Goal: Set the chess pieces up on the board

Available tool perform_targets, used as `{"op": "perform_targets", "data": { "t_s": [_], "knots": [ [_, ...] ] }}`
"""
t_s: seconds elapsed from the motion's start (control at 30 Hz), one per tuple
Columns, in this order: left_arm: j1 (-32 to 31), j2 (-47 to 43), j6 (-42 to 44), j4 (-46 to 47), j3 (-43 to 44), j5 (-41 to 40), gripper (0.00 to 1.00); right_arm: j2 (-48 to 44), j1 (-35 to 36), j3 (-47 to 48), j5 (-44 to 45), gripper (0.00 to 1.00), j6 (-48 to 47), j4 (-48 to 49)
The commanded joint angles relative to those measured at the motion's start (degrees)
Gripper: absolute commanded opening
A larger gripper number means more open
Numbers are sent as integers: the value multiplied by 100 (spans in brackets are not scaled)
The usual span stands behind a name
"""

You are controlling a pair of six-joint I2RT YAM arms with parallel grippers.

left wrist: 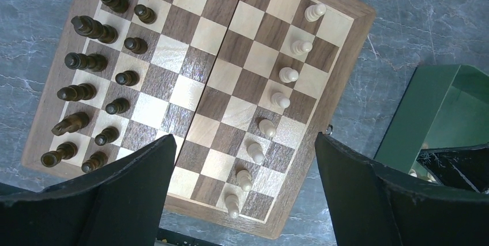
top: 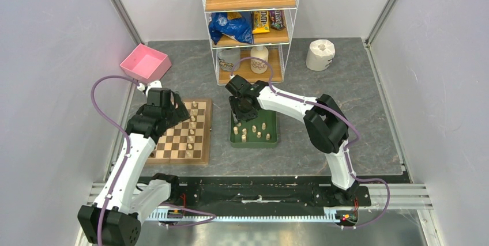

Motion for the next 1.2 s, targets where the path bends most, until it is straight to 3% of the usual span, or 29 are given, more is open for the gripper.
{"op": "perform_targets", "data": {
  "t_s": [0.0, 0.8, 1.17],
  "knots": [
    [27, -118, 201, 259, -19, 89, 97, -4, 25, 215, 136, 52, 100, 67],
    [36, -17, 227, 311, 7, 85, 96, 221, 42, 402, 41, 44, 111, 85],
    [36, -14, 228, 320, 7, 103, 95, 229, 50, 424, 30, 34, 78, 95]
  ]
}}
